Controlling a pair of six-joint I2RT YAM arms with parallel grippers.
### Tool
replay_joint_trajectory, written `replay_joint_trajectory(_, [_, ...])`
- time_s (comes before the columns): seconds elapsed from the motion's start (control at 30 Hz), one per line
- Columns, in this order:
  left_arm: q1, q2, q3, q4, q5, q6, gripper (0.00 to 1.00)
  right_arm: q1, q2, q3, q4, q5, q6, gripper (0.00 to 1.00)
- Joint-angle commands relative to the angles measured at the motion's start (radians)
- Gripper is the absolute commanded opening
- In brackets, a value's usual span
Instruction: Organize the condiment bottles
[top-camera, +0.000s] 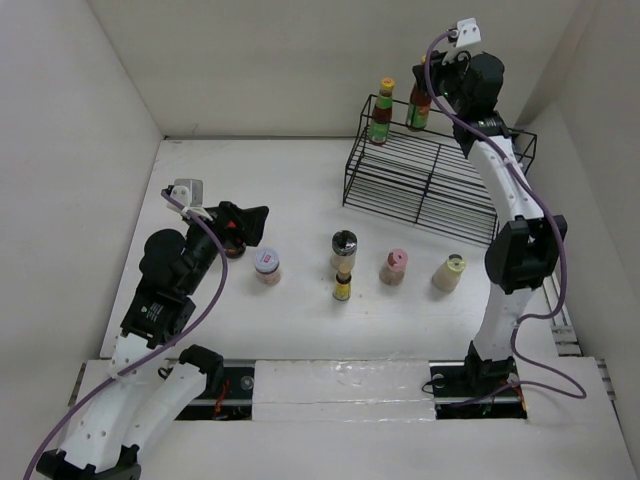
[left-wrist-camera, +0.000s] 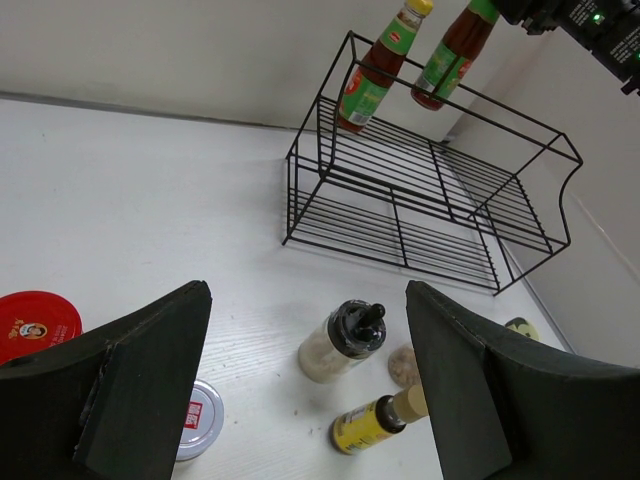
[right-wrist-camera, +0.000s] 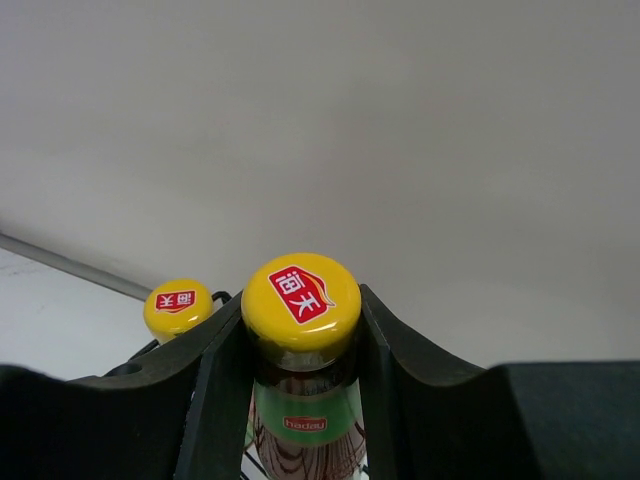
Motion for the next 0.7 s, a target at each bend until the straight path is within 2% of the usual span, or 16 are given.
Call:
replay_joint_trajectory(0.0, [-0.001, -0.005, 0.007, 0.046, 0.012, 0.0, 0.75, 0.018, -0.019, 0.033, 0.154, 0.004, 0.005, 0.04])
replay_joint_trajectory(0.43, [-0.001, -0.005, 0.007, 0.055, 0.012, 0.0, 0.75, 0.036, -0.028, -0.154, 0.196, 0.035, -0.005, 0.15])
replay_joint_trajectory(0.53, [-0.001, -0.005, 0.007, 0.055, 0.012, 0.0, 0.75, 0.036, -0.046, -0.182, 0.196, 0.044, -0.005, 0.24])
replay_joint_trajectory(0.57, [-0.001, -0.005, 0.007, 0.055, 0.012, 0.0, 0.75, 0.036, -0.047, -0.2, 0.196, 0.044, -0.005, 0.33])
replay_joint_trajectory(0.67, [-0.001, -0.005, 0.007, 0.055, 0.012, 0.0, 0.75, 0.036, -0.07, -0.232, 0.207, 0.058, -0.005, 0.47])
